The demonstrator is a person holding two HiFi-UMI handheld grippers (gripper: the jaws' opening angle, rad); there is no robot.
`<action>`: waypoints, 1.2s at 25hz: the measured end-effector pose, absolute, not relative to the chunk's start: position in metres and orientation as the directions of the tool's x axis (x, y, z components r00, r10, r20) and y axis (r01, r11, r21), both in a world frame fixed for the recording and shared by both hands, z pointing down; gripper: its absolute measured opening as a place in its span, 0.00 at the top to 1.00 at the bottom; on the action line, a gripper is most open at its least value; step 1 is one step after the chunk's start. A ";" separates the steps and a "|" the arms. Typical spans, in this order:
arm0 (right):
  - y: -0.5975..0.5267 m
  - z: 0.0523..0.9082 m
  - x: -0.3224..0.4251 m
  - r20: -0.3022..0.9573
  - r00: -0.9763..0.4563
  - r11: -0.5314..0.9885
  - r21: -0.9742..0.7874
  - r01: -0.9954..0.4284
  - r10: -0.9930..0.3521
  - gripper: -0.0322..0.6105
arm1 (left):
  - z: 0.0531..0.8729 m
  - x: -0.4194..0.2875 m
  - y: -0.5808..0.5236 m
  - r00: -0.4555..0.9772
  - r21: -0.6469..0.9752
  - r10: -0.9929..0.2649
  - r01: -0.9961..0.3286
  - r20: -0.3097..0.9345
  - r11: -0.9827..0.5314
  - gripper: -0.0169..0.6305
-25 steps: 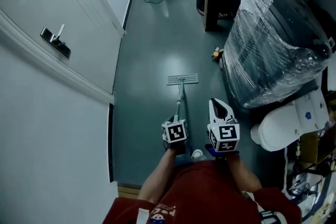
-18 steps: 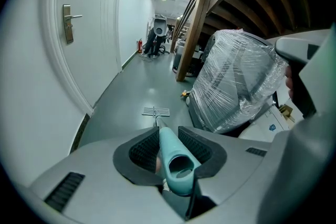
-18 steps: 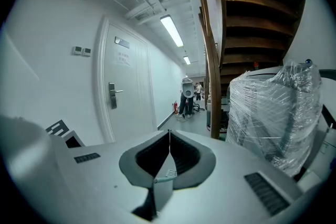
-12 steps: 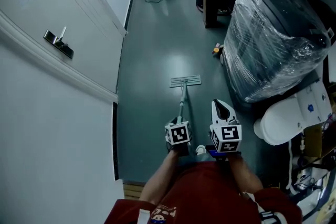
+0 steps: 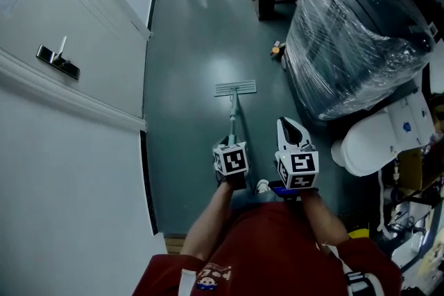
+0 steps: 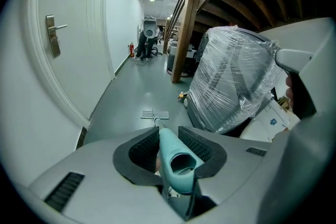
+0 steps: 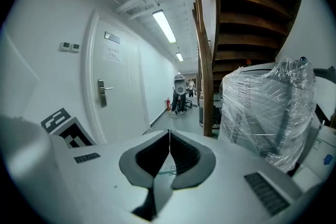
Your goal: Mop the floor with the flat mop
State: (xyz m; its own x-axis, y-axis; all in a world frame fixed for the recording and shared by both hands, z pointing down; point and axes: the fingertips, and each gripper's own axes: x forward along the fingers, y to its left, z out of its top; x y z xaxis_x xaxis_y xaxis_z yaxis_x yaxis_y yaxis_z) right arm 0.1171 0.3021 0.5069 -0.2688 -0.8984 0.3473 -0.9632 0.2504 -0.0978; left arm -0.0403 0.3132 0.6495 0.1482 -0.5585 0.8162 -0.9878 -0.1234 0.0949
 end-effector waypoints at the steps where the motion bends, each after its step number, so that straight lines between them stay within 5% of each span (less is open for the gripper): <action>1: 0.291 0.508 0.116 0.350 -0.263 0.246 -0.092 -0.965 -0.899 0.92 | 0.651 -0.041 0.300 0.153 0.098 -0.561 -0.987 0.814 -0.126 0.78; 30: 0.061 0.500 0.048 0.344 -0.216 0.215 -0.042 -0.976 -0.914 0.92 | 0.666 -0.080 0.079 0.222 0.152 -0.555 -0.974 0.802 -0.170 0.77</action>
State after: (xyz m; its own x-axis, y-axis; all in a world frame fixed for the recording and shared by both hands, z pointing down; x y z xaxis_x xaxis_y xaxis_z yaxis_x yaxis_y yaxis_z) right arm 0.0477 0.0613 0.4995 -0.2159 -0.9137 0.3444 -0.9758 0.2147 -0.0421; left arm -0.0800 0.0786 0.6658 0.2224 -0.5547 0.8018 -0.9736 -0.1699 0.1525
